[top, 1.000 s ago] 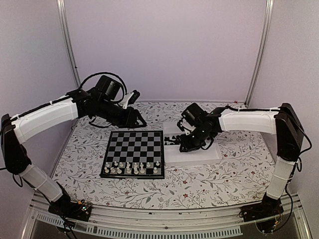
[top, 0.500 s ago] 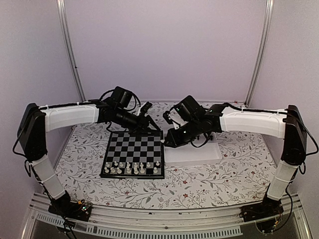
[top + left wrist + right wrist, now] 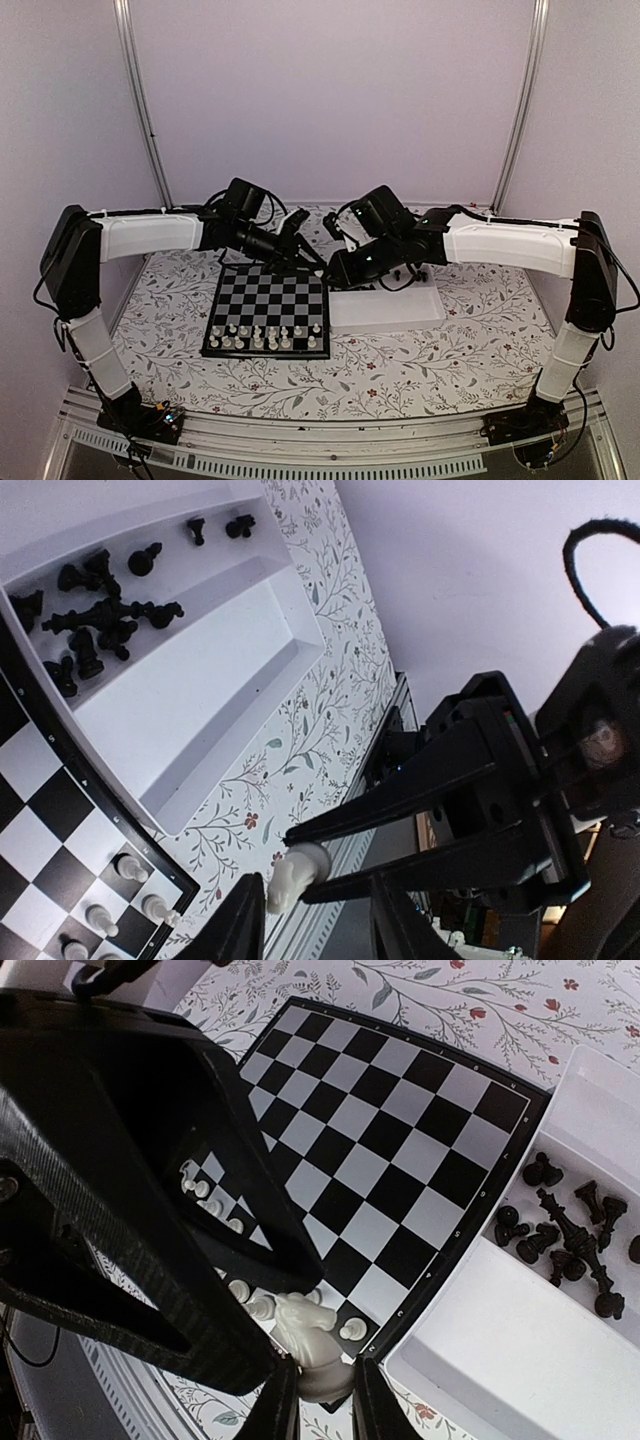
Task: Set up the chess pieces on the board
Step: Pick up the chess piece from the storage box, then place the chess piece on the chessboard.
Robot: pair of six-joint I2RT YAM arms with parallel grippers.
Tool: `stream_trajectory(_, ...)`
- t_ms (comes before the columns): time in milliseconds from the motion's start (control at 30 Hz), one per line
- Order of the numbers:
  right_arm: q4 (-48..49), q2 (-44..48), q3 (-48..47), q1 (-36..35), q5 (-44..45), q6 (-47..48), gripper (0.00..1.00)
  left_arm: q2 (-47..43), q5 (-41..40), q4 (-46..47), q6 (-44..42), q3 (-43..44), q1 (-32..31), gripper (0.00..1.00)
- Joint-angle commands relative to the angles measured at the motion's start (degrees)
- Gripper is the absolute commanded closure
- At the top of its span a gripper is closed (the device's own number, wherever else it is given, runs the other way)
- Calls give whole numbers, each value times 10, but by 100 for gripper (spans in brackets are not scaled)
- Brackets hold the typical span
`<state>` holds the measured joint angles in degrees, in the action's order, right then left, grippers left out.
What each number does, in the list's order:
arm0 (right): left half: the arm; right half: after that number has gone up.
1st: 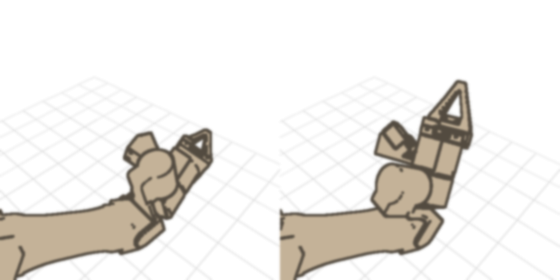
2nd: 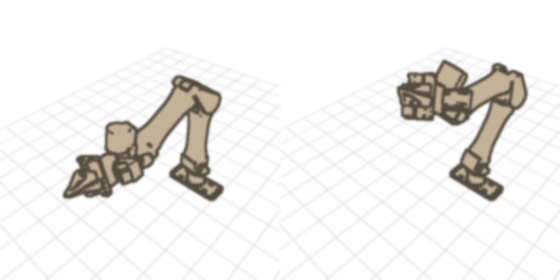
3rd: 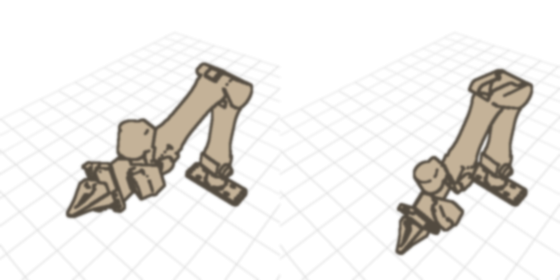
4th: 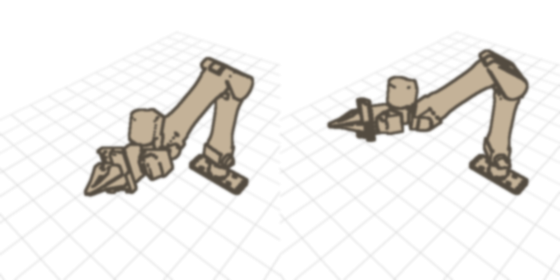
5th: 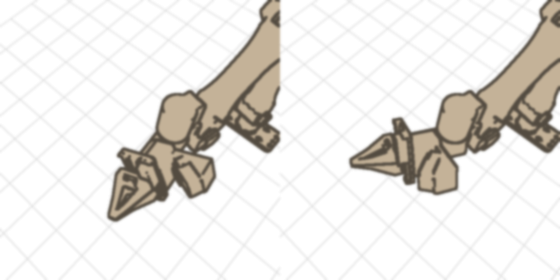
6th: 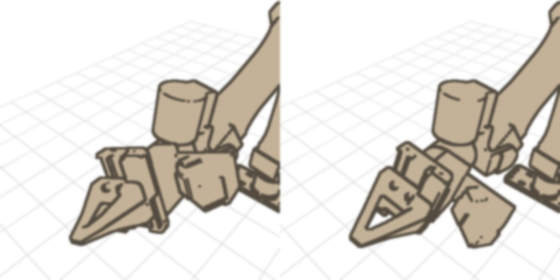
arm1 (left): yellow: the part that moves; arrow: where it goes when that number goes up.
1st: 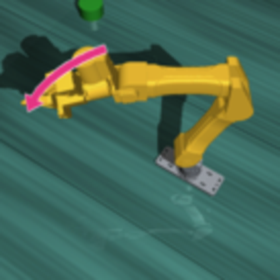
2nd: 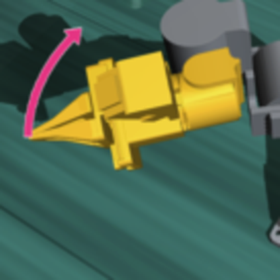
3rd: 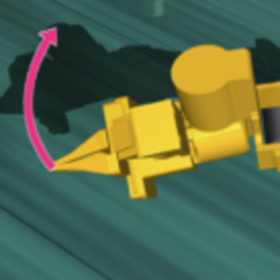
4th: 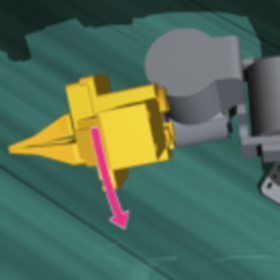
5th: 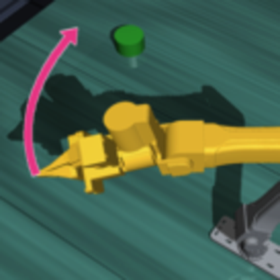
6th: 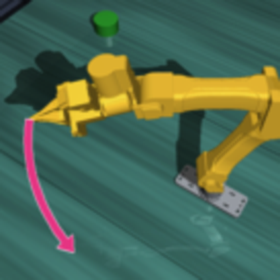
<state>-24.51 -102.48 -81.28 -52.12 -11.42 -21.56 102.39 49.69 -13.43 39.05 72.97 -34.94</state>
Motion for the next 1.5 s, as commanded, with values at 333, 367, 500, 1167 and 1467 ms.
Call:
stream_trajectory(333, 24, 9, -28, 1, -9, 7, 83, 30, 57, 34, 9, -5, 13, 83)
stream_trajectory(367, 24, 8, -29, 0, -10, 7, 82, 31, 58, 34, 9, -5, 14, 86)
stream_trajectory(500, 11, 6, -32, 0, -14, 10, 74, 25, 45, 18, 0, 4, 17, 94)
stream_trajectory(1167, -10, 119, 180, 19, 67, -63, 50, -66, -476, -456, -266, 114, -150, 100)
stream_trajectory(1467, -41, 90, 158, 19, 83, -71, 50, -45, -495, -435, -277, 74, -177, 100)
